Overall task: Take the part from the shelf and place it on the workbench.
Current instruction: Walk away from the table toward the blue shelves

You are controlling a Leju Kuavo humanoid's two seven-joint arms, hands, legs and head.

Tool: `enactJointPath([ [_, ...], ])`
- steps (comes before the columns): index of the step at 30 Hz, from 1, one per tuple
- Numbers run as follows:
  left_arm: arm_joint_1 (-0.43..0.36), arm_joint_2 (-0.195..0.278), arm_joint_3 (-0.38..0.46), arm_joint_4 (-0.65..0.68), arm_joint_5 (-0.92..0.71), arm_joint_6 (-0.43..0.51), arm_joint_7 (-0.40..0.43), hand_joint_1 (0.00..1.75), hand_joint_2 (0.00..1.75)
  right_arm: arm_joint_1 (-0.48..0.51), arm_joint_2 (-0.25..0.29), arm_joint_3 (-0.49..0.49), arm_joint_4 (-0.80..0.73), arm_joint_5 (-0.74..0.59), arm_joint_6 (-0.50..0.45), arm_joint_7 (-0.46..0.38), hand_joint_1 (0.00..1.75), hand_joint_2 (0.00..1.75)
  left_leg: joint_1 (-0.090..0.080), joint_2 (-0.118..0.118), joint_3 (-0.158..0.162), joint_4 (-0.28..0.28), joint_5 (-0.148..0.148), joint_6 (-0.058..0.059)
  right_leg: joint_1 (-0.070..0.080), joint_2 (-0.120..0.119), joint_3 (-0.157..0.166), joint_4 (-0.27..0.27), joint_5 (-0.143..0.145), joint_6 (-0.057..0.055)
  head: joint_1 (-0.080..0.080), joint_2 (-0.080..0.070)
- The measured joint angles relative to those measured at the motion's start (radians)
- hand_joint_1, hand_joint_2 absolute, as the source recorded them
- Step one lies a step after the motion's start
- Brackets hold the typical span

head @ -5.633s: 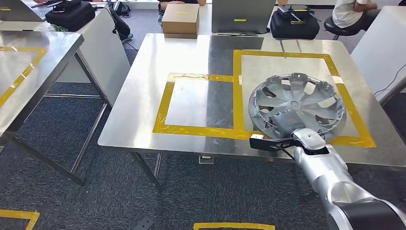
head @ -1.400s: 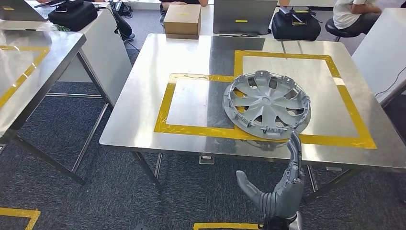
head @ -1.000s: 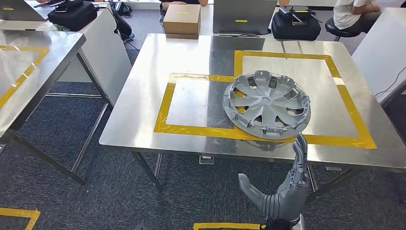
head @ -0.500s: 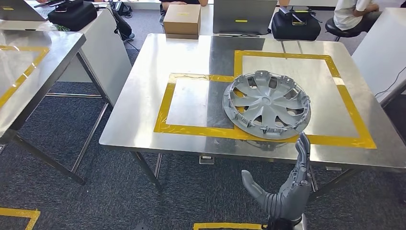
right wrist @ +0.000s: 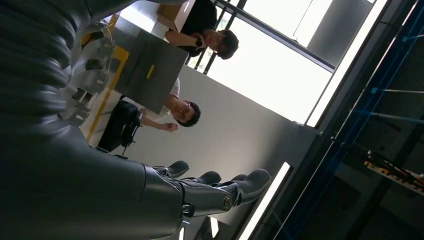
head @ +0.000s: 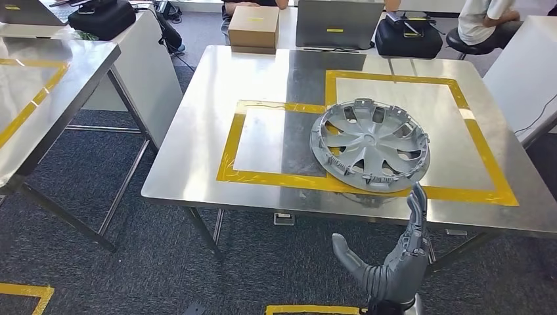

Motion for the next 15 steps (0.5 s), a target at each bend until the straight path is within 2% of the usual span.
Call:
enactJointPath([
  [2, 0.000, -0.001, 0.000, 0.000, -0.001, -0.001, 0.001, 0.00, 0.00, 0.003, 0.000, -0.002, -0.001, 0.001, 0.000, 0.000, 0.00, 1.75, 0.001, 0.004, -0.006, 0.000, 0.004, 0.003, -0.004, -0.003, -0.057, 0.129, -0.070, 0.008, 0.004, 0.000],
  [3, 0.000, -0.002, 0.000, 0.000, -0.002, -0.001, 0.002, 0.00, 0.00, 0.006, 0.000, -0.002, -0.001, 0.001, 0.000, 0.000, 0.00, 1.75, 0.002, 0.006, -0.010, 0.002, 0.005, 0.001, -0.007, -0.004, -0.080, 0.183, -0.090, 0.012, 0.005, 0.000],
  [4, 0.001, -0.002, 0.000, 0.000, -0.002, -0.002, 0.003, 0.00, 0.00, 0.009, 0.000, -0.003, -0.001, 0.000, 0.000, 0.000, 0.00, 1.75, 0.003, 0.007, -0.014, 0.004, 0.006, 0.000, -0.010, -0.005, -0.088, 0.207, -0.091, 0.015, 0.005, 0.000],
  [5, 0.001, -0.003, 0.000, 0.000, -0.002, -0.003, 0.004, 0.00, 0.00, 0.010, 0.000, -0.004, -0.001, 0.000, 0.000, 0.000, 0.00, 1.75, 0.005, 0.007, -0.018, 0.007, 0.007, -0.003, -0.012, -0.007, -0.077, 0.193, -0.073, 0.018, 0.005, 0.000],
  [7, 0.000, -0.003, 0.000, 0.000, -0.006, -0.003, 0.006, 0.00, 0.00, 0.011, 0.000, -0.006, -0.001, 0.000, 0.000, 0.000, 0.00, 1.75, 0.011, 0.007, -0.025, 0.018, 0.006, -0.012, -0.019, -0.011, -0.003, 0.063, -0.015, 0.025, 0.005, 0.000],
  [8, 0.000, -0.003, 0.000, 0.000, -0.008, -0.003, 0.007, 0.00, 0.00, 0.011, 0.000, -0.007, -0.001, -0.001, 0.000, 0.000, 0.00, 1.75, 0.012, 0.005, -0.029, 0.022, 0.007, -0.019, -0.019, -0.011, 0.031, 0.004, 0.007, 0.024, 0.007, 0.000],
  [9, 0.000, -0.003, 0.000, 0.000, -0.011, -0.003, 0.007, 0.00, 0.00, 0.012, 0.000, -0.008, -0.001, -0.001, 0.000, 0.000, 0.00, 1.75, 0.012, 0.004, -0.031, 0.026, 0.007, -0.027, -0.017, -0.010, 0.053, -0.037, 0.019, 0.019, 0.008, 0.000],
  [10, 0.000, -0.003, 0.000, 0.000, -0.013, -0.003, 0.007, 0.00, 0.00, 0.012, 0.000, -0.009, -0.002, -0.002, 0.000, 0.000, 0.00, 1.75, 0.011, 0.002, -0.033, 0.029, 0.009, -0.036, -0.015, -0.008, 0.059, -0.052, 0.018, 0.010, 0.009, 0.000],
  [13, 0.000, -0.003, -0.001, 0.000, -0.015, -0.002, 0.006, 0.00, 0.00, 0.013, 0.000, -0.011, -0.003, -0.004, 0.000, 0.000, 0.00, 1.75, 0.012, 0.001, -0.039, 0.029, 0.013, -0.059, -0.012, -0.006, 0.045, -0.055, 0.027, -0.024, 0.008, 0.000],
  [14, 0.001, -0.003, -0.001, 0.000, -0.016, -0.002, 0.005, 0.00, 0.00, 0.014, 0.000, -0.012, -0.004, -0.004, 0.000, 0.000, 0.00, 1.75, 0.014, 0.001, -0.047, 0.044, -0.003, -0.064, -0.012, -0.007, 0.039, -0.057, 0.034, -0.034, 0.006, 0.000],
  [15, 0.001, -0.002, -0.001, 0.000, -0.017, -0.001, 0.005, 0.00, 0.00, 0.014, 0.001, -0.012, -0.004, -0.005, 0.000, 0.000, 0.00, 1.75, 0.015, 0.000, -0.062, 0.078, -0.033, -0.068, -0.013, -0.008, 0.032, -0.059, 0.042, -0.043, 0.005, 0.000],
])
